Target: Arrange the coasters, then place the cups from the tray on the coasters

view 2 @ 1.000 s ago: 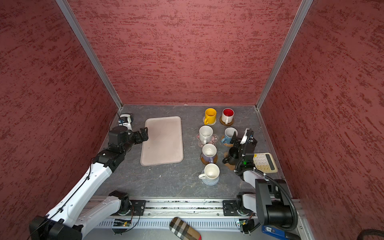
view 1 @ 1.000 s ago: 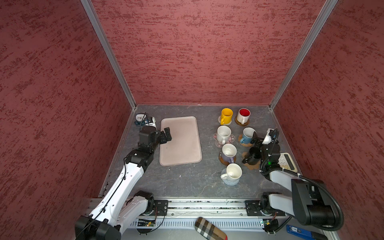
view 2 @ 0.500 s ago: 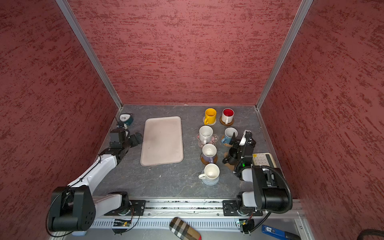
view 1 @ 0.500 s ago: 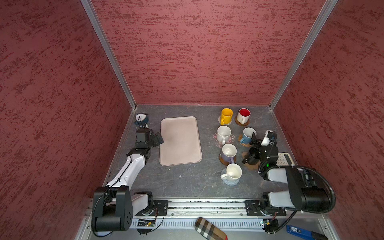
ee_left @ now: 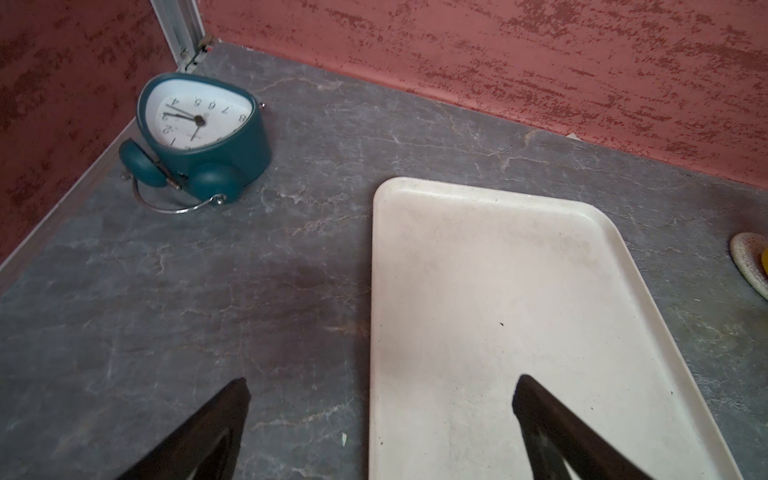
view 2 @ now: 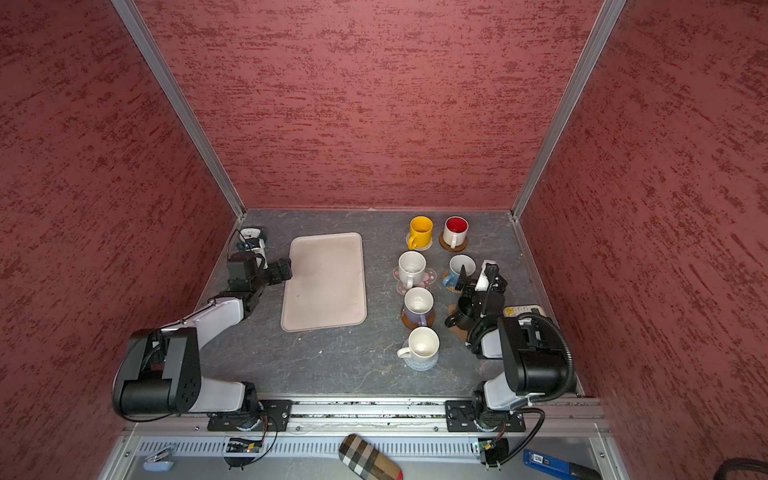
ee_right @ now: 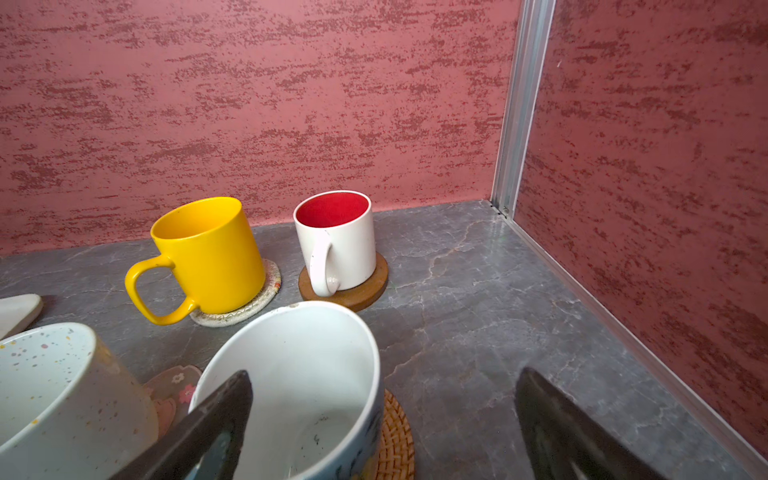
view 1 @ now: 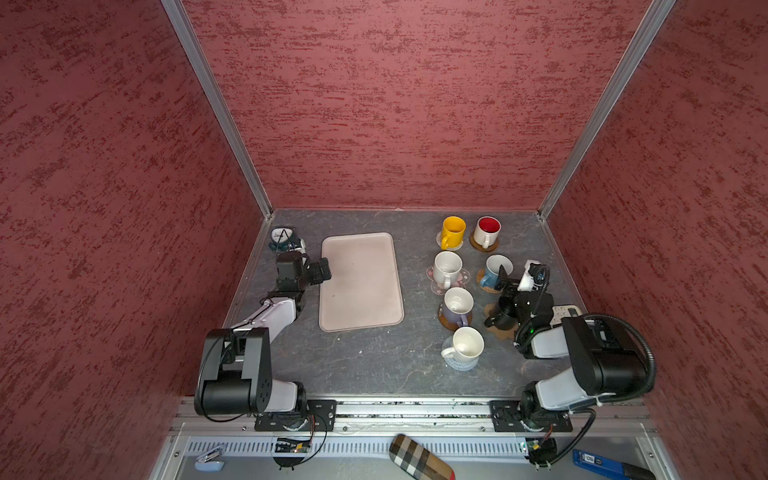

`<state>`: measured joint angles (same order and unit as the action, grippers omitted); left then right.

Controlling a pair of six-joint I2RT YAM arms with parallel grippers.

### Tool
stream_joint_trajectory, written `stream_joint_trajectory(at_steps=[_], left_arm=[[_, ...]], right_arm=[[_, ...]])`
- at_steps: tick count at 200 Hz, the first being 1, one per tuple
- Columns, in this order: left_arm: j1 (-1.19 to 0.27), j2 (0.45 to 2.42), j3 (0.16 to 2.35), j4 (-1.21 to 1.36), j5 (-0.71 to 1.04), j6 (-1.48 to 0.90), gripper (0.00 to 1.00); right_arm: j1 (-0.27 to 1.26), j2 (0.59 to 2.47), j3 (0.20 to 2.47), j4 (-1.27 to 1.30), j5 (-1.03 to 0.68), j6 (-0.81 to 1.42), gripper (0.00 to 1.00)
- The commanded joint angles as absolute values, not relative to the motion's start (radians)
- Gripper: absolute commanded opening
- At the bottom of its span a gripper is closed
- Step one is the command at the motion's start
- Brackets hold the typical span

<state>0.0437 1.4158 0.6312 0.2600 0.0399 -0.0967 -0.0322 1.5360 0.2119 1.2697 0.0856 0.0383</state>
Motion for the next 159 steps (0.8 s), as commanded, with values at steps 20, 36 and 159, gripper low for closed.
stream_joint_trajectory(at_steps=[20,36,159], left_arm=[[0.072,1.437,0.55,0.468,0.105,-0.037,1.0],[0.079,1.453,0.54,0.526,0.131,-0.028,0.99],[0.086,1.514,0.534,0.6,0.207,0.002,1.0]], right_arm=[[-0.038,1.551,0.206,1.303,0.034,0.005,0.99],[-0.038,1.552,0.207,1.302,0.024,0.0,0.99],[-0.037,1.553,0.218,1.283,0.054,0.01,0.99]])
